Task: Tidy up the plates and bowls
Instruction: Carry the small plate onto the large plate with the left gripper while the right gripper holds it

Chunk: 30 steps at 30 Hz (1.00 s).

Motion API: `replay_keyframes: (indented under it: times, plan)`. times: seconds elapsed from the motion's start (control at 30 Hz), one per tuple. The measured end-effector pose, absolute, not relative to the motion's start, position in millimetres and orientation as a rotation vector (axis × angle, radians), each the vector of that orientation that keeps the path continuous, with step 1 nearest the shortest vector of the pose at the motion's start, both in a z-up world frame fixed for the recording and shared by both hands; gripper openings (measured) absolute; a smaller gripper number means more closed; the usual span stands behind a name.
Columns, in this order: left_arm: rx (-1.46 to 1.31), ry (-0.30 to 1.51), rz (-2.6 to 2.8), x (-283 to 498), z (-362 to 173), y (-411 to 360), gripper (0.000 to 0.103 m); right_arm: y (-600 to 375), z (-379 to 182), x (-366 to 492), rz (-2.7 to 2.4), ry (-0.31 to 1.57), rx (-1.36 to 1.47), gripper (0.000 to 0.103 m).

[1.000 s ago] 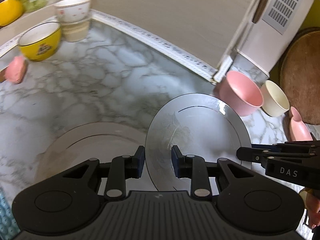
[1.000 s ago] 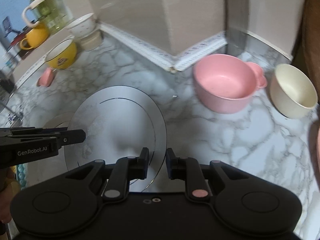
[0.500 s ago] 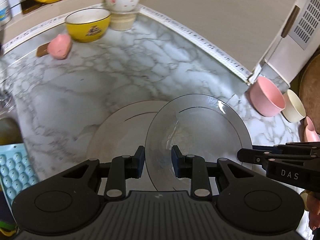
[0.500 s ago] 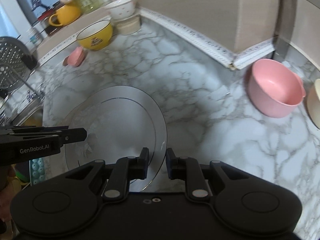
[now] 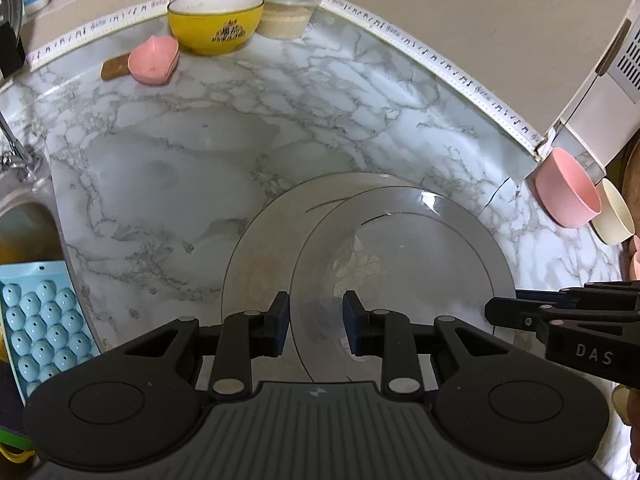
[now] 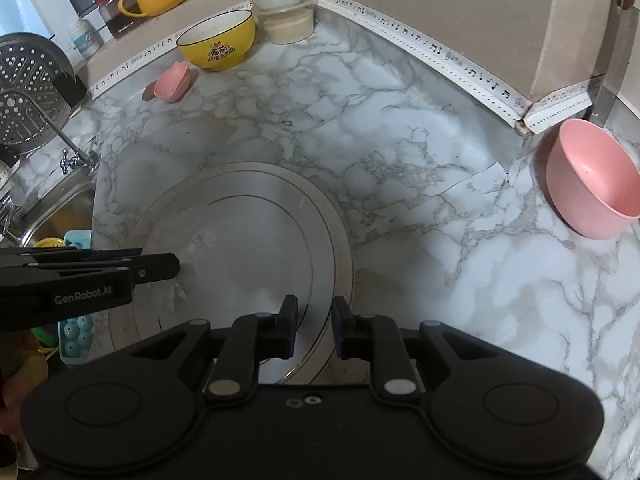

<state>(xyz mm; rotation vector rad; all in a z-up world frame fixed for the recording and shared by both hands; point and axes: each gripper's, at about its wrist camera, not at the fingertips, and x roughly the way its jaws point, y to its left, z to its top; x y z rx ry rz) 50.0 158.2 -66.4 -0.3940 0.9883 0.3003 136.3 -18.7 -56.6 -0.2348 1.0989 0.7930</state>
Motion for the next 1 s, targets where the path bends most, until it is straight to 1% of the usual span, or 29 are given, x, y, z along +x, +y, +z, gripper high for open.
replay_keyframes:
  times: [0.37,1.0]
  plan:
    - [-0.413,0.996,0.297,50,-76,166,0.027,-13,-63,136,0.801,1.112,-0.251,0.018]
    - [-0.39,0.982,0.288,47,-74,166,0.027,-10,-69,137,0.808,1.125,-0.24,0.018]
